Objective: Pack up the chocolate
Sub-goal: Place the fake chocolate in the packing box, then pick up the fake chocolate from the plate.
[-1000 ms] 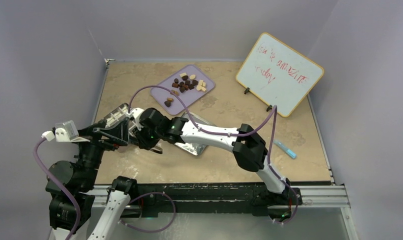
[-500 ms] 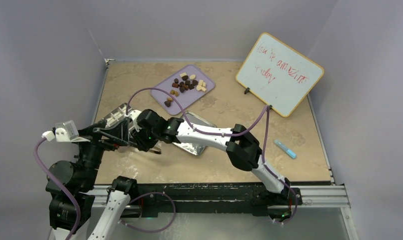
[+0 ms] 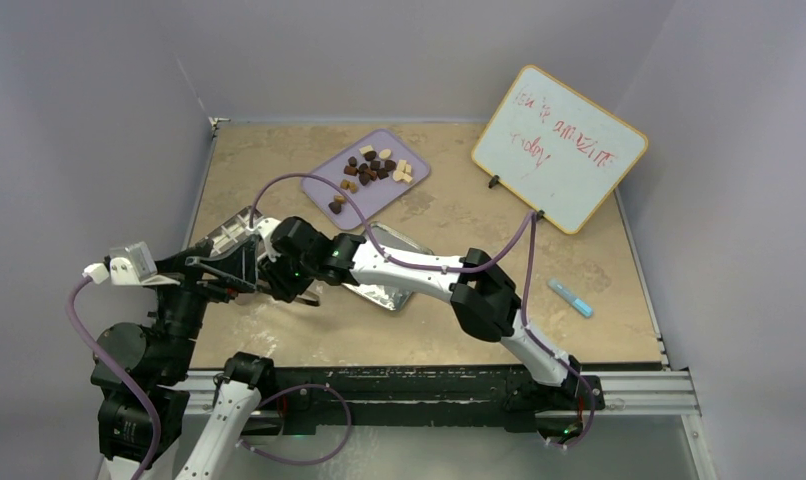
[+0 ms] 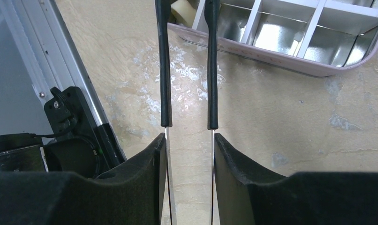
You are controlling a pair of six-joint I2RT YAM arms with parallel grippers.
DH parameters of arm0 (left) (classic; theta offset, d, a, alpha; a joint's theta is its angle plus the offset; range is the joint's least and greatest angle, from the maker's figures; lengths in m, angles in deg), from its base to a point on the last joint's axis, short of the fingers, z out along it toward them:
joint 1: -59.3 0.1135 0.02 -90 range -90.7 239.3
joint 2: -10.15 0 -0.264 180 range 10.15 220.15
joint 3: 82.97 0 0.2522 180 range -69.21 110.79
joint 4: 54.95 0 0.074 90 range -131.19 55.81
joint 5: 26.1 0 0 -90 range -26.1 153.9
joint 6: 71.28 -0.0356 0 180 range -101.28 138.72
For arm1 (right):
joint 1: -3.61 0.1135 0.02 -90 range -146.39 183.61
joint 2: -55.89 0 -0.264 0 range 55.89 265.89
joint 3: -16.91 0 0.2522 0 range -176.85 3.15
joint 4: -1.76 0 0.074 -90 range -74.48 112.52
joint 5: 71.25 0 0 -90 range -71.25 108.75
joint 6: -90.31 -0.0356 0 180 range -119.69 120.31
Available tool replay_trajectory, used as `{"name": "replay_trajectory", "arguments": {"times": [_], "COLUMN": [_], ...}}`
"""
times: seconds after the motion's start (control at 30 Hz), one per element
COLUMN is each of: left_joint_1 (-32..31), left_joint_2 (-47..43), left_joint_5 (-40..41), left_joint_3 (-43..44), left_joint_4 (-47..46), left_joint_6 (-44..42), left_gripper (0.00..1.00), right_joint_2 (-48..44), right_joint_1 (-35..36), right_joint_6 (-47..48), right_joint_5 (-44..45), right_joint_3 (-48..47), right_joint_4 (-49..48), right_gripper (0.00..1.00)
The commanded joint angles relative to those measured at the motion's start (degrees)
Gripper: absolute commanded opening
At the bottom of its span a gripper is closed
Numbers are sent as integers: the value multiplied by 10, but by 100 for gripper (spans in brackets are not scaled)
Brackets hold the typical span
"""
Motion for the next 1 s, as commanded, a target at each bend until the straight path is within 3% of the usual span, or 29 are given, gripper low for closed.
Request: {"name": "replay_trajectory", "arguments": {"times": [0.0,0.4,0.7,0.97], "left_joint_1": [0,0,0,1], "left_joint_2": [-5,3,8,41], "left_joint_5": [2,-10,-25,-28], "left_joint_3": [4,-5,-64,-134], "left_joint_4": [-4,-9,-43,-74], "left_joint_6": [-6,-5,-3,-29], "left_gripper": [100,100,100,100], "right_joint_2": [-15,-127,-193,-170], "right_joint_1": [2,-10,-110,-177], "right_joint_6": [-6,39,53,70], "right_joint_5": [-1,65,134,134], "right_joint_3": [-35,33,128,129], "right_joint_4": [-1,3,24,73], "right_gripper": [40,38,38,38]}}
